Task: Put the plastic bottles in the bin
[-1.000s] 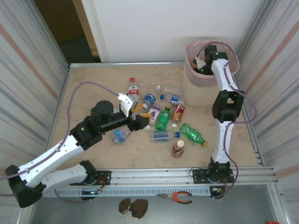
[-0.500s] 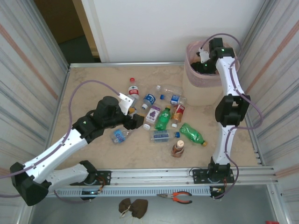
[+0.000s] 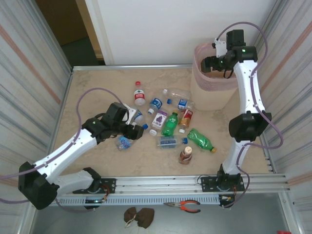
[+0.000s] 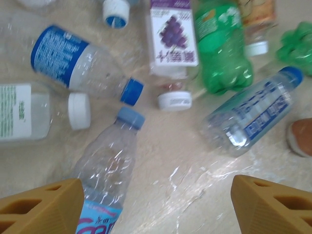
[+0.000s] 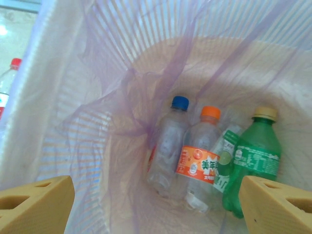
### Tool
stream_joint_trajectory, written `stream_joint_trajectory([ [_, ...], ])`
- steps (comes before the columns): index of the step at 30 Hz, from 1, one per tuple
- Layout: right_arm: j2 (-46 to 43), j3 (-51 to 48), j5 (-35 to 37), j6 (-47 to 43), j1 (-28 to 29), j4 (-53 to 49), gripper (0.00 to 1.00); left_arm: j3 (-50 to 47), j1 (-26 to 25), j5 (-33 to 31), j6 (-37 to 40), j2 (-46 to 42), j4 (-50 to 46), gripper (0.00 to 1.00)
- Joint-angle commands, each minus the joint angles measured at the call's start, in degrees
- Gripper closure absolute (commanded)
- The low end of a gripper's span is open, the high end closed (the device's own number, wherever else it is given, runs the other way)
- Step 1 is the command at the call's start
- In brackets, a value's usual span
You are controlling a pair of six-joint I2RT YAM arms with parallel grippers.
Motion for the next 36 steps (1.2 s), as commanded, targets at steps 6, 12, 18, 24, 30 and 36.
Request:
stream_joint_trajectory([
  [6, -11.12, -5.37, 2.75, 1.49, 0.52, 2.5, 0.13, -3.22, 2.4, -3.4, 0.23, 5.13, -2.02, 0.17],
  [12, -17.6, -11.4, 2.61, 1.52, 0.86, 4.91, 0.13, -4.08, 3.41, -5.33, 0.8, 10.97, -1.57, 0.1],
  [18, -22.5, -16.83, 2.79, 1.56, 0.79, 6.94, 0.12, -4.84, 3.12, -4.81, 0.83, 15.47, -2.28, 0.1],
  [24, -26.19, -21.02, 3.05, 1.84, 0.83, 8.85, 0.11, -4.77, -0.75, -5.73, -2.22, 16.12, -4.54, 0.12],
  [30, -27.94, -22.39, 2.48, 1.99, 0.81, 9.08, 0.11, -5.13, -5.27, -7.25, -7.99, 18.15, -6.38, 0.13],
  [36, -28.47, -25.28, 2.02, 1.89, 0.92, 9.28, 0.11, -7.01, -8.22, -9.62, -11.95, 19.44, -6.2, 0.13],
])
